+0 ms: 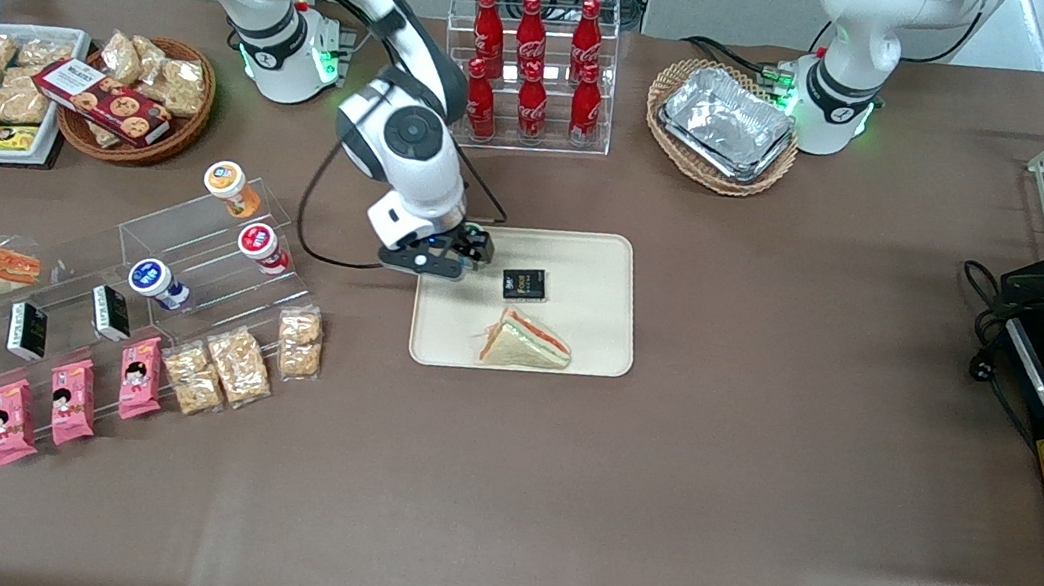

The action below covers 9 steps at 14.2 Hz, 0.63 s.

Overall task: Place green gum on tray
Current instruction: 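Lower the green gum bottle onto the tray and open the right gripper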

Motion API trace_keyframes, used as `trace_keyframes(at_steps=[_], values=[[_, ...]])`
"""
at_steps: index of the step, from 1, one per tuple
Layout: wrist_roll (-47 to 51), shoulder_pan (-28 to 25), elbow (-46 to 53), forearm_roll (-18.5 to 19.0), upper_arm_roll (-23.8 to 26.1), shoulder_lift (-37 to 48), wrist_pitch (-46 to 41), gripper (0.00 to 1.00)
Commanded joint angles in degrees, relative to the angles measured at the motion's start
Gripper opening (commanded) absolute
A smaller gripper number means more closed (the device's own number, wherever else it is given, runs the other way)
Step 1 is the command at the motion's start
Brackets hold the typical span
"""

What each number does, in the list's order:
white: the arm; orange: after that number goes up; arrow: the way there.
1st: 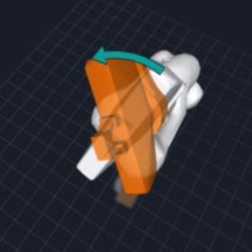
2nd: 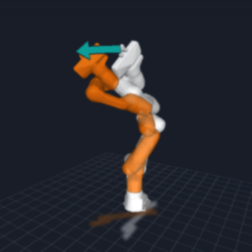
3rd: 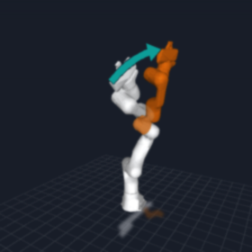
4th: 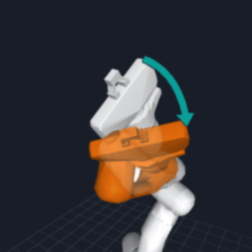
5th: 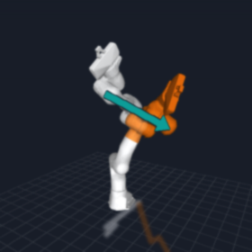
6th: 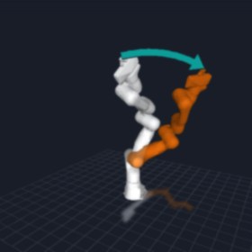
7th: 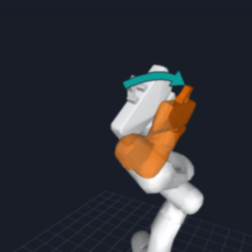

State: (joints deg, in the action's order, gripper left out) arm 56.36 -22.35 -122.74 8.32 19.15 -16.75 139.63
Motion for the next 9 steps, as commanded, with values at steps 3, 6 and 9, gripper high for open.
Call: trace_keyframes(at_steps=[3, 6, 9], values=[[-9.75, 5.65, 4.06, 0.56, 0.18, 12.61, -16.12, 1.0], [-16.07, 9.51, 10.67, -0.57, -0.7, 12.53, -24.99, 1.0], [-26.62, 15.91, 11.56, -3.75, -0.78, 14.71, -26.95, 1.0]])
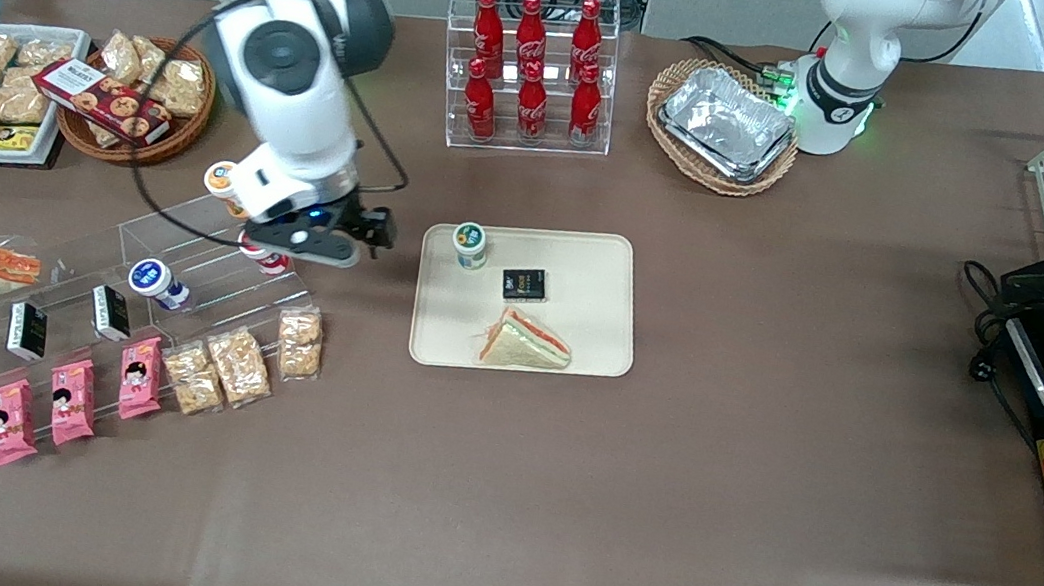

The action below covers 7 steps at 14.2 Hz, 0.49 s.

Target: Place green gum on tray

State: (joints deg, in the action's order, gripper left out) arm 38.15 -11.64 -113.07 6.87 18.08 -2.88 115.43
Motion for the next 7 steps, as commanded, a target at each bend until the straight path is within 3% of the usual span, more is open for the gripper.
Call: trace_keyframes(at_steps=[1, 3, 7], values=[[-12.28, 8.01, 1.88, -2.3, 0.29, 1.82, -2.84, 1.0], [-23.5, 11.54, 2.06, -2.21, -1.8, 4.19, -3.54, 1.0], [-39.97, 11.73, 5.21, -2.47, -15.23, 6.4, -9.95, 1.0]])
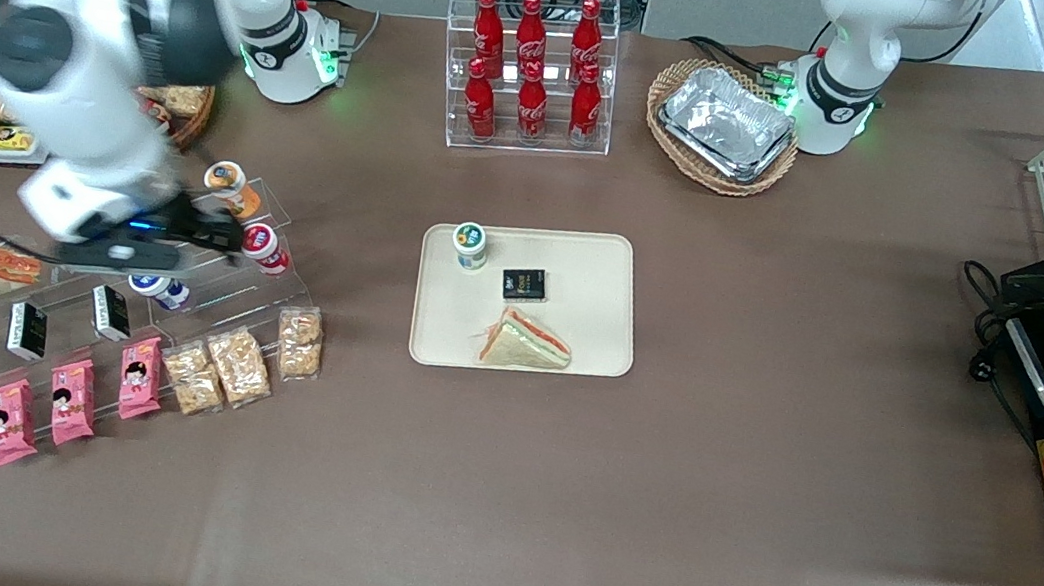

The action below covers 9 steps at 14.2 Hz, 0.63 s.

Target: Place green gum on tray

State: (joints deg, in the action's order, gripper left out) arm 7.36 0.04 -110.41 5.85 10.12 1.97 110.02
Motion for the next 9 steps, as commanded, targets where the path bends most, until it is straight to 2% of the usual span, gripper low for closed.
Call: trace_keyframes(at_steps=[1, 3, 4, 9], values=[[-13.38, 0.04, 4.57, -2.5, -10.18, 1.28, -5.25, 1.0], [-21.12, 0.22, 7.65, -5.14, -14.59, 0.67, -6.74, 1.0], [-23.16, 0.31, 9.15, -5.32, -16.26, 0.06, -7.7, 1.0], [-23.09, 1.01, 18.38, -5.24, -17.42, -4.34, -15.18, 1.0]])
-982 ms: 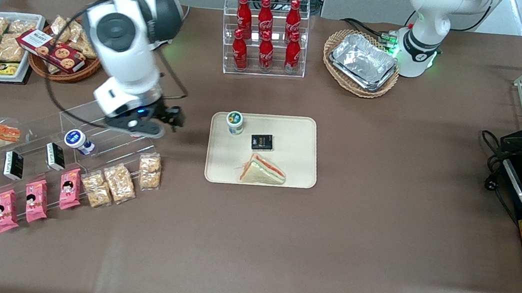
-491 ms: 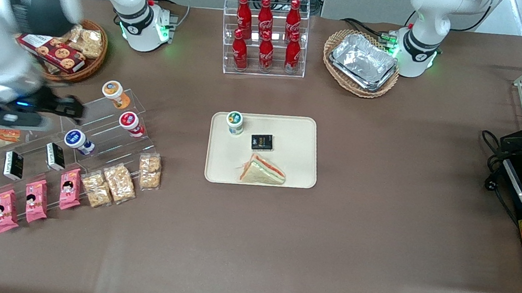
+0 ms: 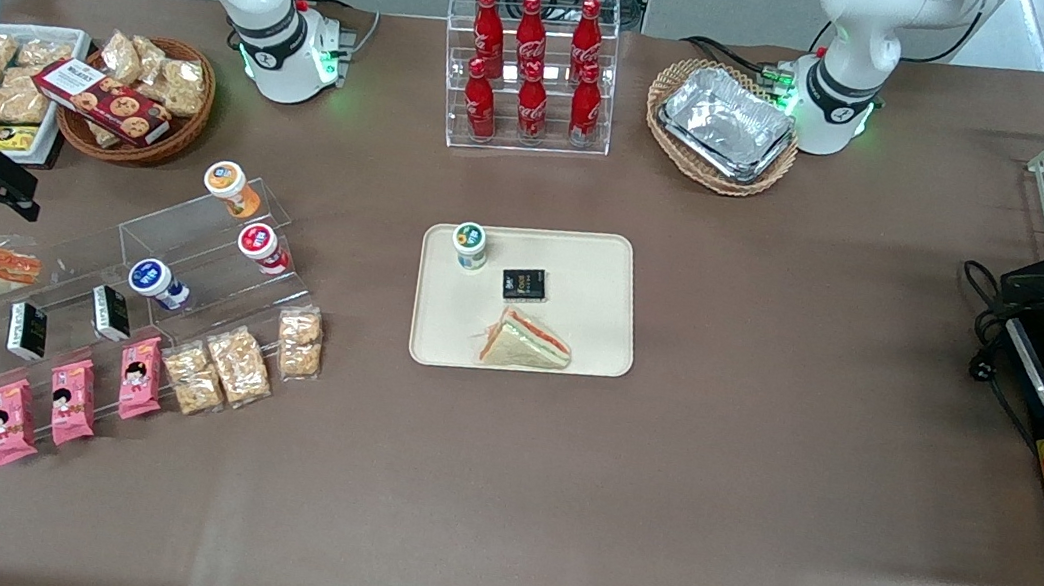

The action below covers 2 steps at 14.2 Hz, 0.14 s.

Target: Place green gum on tray

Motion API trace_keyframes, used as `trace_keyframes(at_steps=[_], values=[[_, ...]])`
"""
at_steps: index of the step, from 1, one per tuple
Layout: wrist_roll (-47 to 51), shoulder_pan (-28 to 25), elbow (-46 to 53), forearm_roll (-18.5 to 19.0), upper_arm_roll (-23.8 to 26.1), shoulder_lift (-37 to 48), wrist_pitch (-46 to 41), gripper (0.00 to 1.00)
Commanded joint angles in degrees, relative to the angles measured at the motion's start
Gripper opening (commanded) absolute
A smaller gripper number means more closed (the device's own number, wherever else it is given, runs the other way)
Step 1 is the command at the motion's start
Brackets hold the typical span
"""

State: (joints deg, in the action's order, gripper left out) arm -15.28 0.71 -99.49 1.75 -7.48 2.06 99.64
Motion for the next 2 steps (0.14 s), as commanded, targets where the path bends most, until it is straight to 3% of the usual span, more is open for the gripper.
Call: trace_keyframes(at_steps=[1, 2], values=[[-0.27, 0.34, 7.47, -1.22, 0.09, -4.52, -4.89, 1.0], [-0.19, 0.43, 7.21, -1.31, 0.09, -4.43, -5.07, 1.0]])
